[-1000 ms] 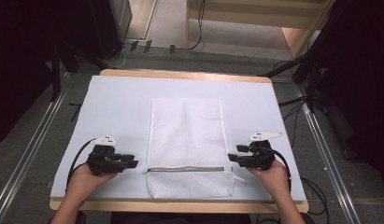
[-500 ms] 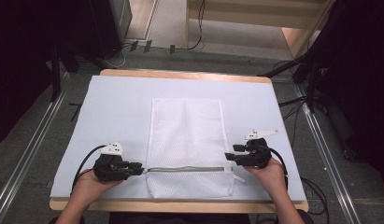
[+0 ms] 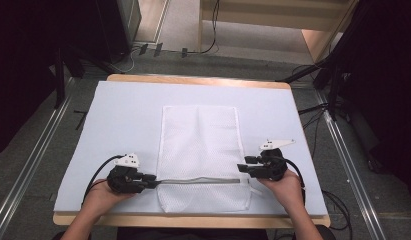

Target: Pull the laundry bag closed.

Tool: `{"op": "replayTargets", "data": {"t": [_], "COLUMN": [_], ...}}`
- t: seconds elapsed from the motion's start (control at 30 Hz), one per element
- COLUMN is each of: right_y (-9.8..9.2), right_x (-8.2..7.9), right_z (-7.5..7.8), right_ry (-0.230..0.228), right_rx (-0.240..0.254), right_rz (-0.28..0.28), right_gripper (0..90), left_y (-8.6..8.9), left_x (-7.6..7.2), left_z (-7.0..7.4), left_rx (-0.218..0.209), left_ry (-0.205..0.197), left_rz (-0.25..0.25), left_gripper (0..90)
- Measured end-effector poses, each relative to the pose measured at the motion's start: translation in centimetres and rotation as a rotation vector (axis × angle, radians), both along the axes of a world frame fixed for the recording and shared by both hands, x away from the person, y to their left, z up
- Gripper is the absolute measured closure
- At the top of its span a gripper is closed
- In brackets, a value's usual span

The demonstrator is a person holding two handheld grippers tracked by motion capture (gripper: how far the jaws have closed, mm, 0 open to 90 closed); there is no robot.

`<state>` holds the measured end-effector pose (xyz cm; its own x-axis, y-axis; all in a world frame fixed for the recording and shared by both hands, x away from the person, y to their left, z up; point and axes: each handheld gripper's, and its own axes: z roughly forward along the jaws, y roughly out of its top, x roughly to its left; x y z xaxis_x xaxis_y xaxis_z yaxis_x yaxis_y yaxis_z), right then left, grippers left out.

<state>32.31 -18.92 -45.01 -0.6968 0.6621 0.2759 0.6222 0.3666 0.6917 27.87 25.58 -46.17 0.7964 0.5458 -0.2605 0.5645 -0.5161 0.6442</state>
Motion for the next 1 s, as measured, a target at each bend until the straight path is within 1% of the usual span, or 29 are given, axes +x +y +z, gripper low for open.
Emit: {"op": "replayTargets", "data": {"t": [0.13,0.17,0.2,0.23,0.27,0.33,0.43,0.47,0.57,0.6,0.63,0.67,0.73,0.77,0.83,0.87,0.93,0.97,1.0], "right_y": [0.2,0.3,0.4,0.4,0.7,0.9,1.3,1.5,1.6,1.7,1.7,1.8,1.8,1.9,1.9,2.0,2.0,2.0,2.0], "right_x": [0.0,0.0,-0.1,-0.1,-0.2,-0.2,-0.3,-0.3,-0.4,-0.5,-0.5,-0.6,-0.6,-0.6,-0.6,-0.6,-0.7,-0.7,-0.7], "right_z": [-0.1,0.0,0.1,0.1,0.2,0.2,0.2,0.2,0.2,0.2,0.2,0.2,0.2,0.2,0.2,0.2,0.1,0.1,0.1], "right_ry": [0.004,0.007,-0.001,-0.001,-0.006,-0.006,0.007,0.008,0.013,0.015,0.015,0.018,0.023,0.026,0.034,0.035,0.038,0.038,0.047], "right_rx": [-0.004,-0.003,0.006,0.006,0.01,0.011,0.011,0.007,0.009,0.01,0.01,0.012,0.011,0.011,0.006,0.004,0.005,0.005,0.005], "right_rz": [0.006,0.004,0.014,0.014,0.021,0.025,0.042,0.05,0.059,0.066,0.066,0.076,0.078,0.08,0.083,0.085,0.087,0.087,0.089], "right_gripper": [52.3,52.4,53.8,53.8,55.7,56.5,57.3,57.4,57.8,58.8,58.8,60.7,60.9,61.3,61.4,61.4,62.2,62.2,63.7], "left_y": [-0.1,-0.1,-0.2,-0.2,-0.2,-0.3,-0.3,-0.2,-0.1,0.2,0.2,0.3,0.6,0.5,0.5,0.5,0.4,0.3,0.3], "left_x": [0.0,0.0,0.0,0.0,0.0,0.1,0.3,0.3,0.4,0.4,0.4,0.4,0.4,0.5,0.5,0.5,0.5,0.5,0.5], "left_z": [0.0,0.0,0.0,0.0,0.0,0.0,0.1,0.1,0.2,0.5,0.5,0.7,0.8,0.9,0.9,1.0,1.1,1.2,1.3], "left_rx": [0.005,0.008,0.016,0.021,0.024,0.025,0.023,0.019,0.014,-0.003,-0.003,-0.012,-0.025,-0.019,-0.024,-0.014,-0.002,-0.004,-0.002], "left_ry": [-0.006,-0.005,-0.009,-0.011,-0.006,0.002,0.017,0.027,0.031,0.028,0.028,0.028,0.031,0.034,0.034,0.037,0.026,0.026,0.022], "left_rz": [-0.007,-0.008,-0.008,-0.007,-0.012,-0.006,-0.006,-0.006,-0.003,0.007,0.007,0.016,0.025,0.03,0.03,0.03,0.027,0.028,0.029], "left_gripper": [73.0,74.0,77.0,77.0,82.1,83.6,85.5,85.7,85.6,85.6,85.6,85.7,85.7,86.5,86.5,86.4,85.8,85.8,84.9]}}
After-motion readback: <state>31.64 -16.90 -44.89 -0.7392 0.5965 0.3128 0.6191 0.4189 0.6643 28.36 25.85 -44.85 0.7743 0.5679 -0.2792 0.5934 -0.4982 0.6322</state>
